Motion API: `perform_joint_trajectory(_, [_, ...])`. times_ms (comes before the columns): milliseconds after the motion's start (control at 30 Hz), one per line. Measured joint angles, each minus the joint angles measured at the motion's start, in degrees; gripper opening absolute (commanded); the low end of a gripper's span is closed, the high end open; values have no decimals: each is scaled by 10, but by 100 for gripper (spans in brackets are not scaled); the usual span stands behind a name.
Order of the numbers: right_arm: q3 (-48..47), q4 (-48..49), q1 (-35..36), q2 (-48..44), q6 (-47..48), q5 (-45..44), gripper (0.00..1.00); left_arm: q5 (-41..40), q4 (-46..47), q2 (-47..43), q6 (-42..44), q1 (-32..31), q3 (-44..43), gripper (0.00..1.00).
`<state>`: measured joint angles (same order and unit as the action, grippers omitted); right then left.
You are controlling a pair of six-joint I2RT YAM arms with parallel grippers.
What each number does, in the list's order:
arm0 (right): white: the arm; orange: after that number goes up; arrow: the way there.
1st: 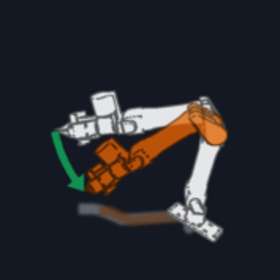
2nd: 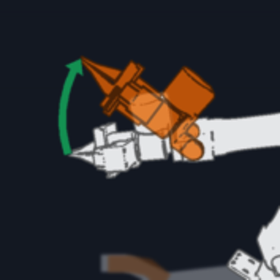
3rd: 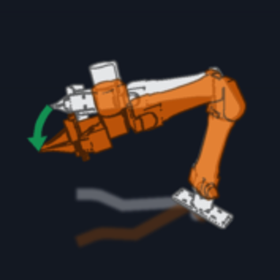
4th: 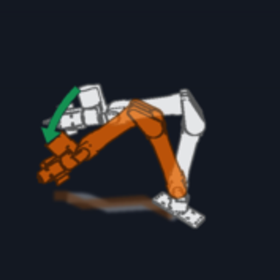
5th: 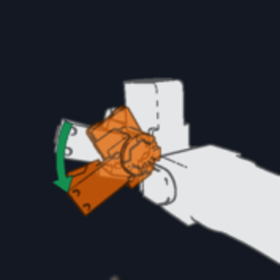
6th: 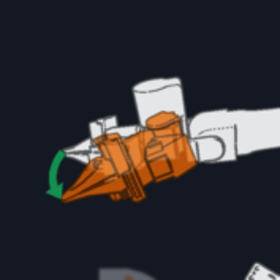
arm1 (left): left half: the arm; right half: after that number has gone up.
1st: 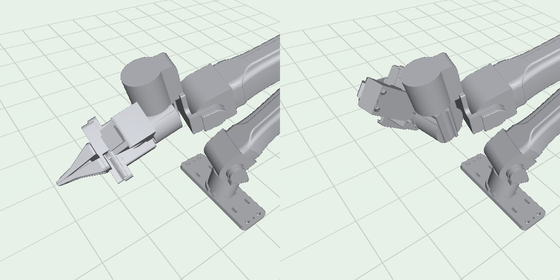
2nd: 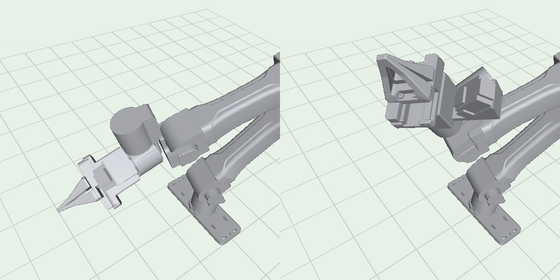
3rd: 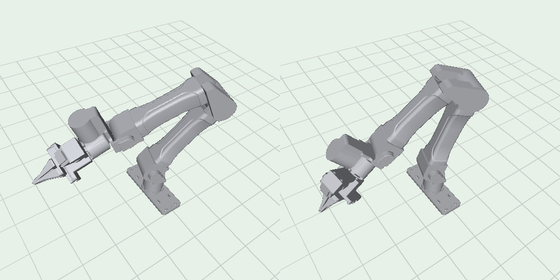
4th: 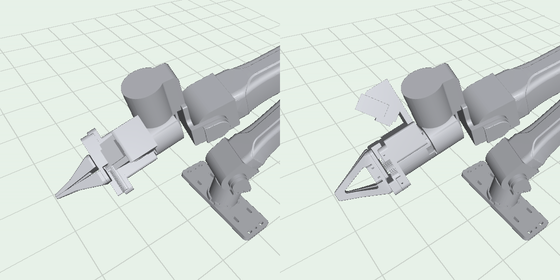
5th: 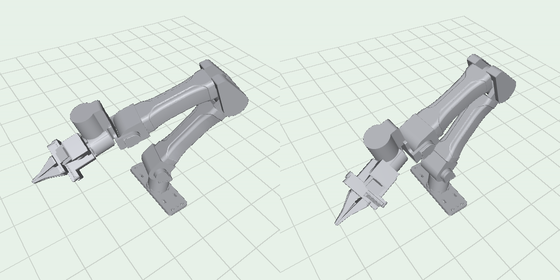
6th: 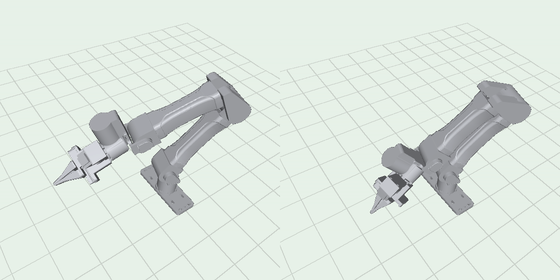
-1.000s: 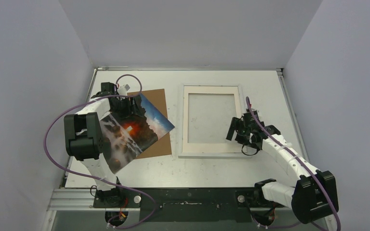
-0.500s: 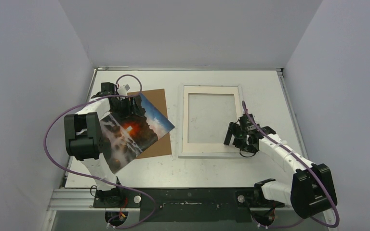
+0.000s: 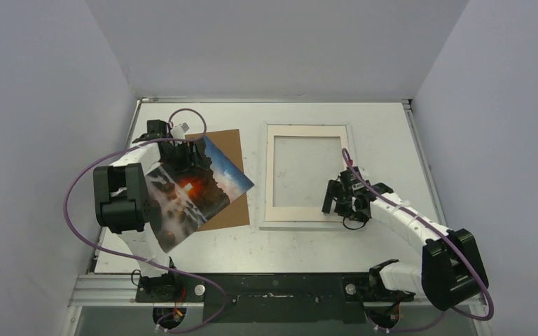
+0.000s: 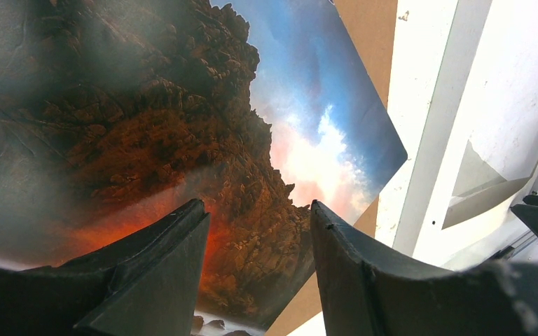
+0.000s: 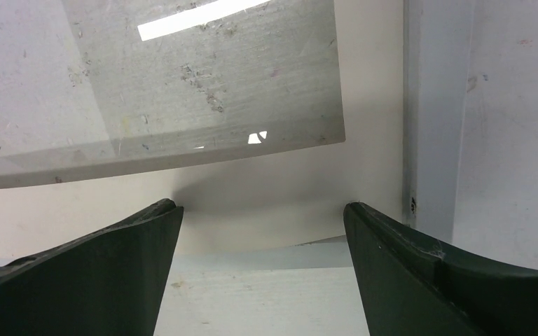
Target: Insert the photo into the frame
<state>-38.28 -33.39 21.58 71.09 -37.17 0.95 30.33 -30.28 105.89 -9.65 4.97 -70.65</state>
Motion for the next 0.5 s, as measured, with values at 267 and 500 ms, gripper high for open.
perform_joint_trajectory(267, [-18, -15, 53, 8, -10, -60, 84, 0, 0, 0, 0, 0, 0, 53])
perform_joint_trajectory(500, [-31, -20, 87, 16, -24, -92, 80, 1, 0, 1, 0, 0, 0, 53])
